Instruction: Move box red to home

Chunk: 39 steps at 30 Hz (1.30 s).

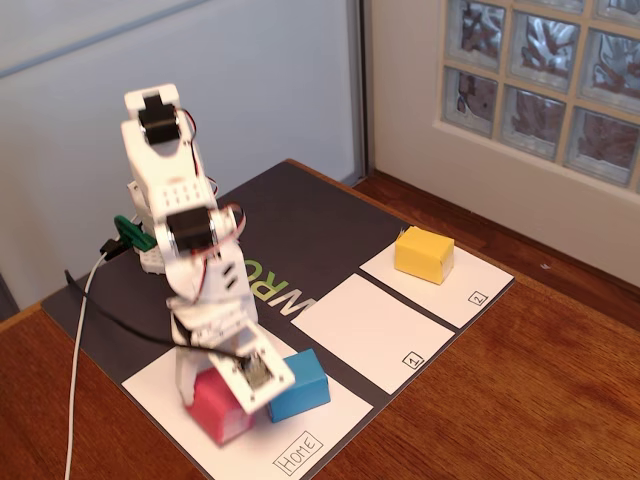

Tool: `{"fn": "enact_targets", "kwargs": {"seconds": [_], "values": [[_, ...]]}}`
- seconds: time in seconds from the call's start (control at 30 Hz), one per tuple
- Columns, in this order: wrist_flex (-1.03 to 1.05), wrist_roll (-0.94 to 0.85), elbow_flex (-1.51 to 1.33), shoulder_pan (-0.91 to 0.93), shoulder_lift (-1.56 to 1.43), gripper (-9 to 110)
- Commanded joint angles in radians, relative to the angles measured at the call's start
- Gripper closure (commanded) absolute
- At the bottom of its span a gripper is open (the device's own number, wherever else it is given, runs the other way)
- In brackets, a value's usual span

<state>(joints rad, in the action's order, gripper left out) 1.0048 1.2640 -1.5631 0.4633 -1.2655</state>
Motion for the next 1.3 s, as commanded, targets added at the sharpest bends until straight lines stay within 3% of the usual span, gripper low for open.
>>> {"fn": "enact_targets", "kwargs": {"seconds": [0.0,0.43,0.93,1.17,1.27], "values": [[-0.037,0.006,0.046,0.006,0.028,67],[0.018,0.014,0.048,-0.028,-0.069,70],[0.230,-0.011,0.048,-0.018,-0.365,71],[0.405,0.014,0.037,-0.074,-0.560,76],[0.483,0.046,0.028,-0.120,-0.650,85]]}}
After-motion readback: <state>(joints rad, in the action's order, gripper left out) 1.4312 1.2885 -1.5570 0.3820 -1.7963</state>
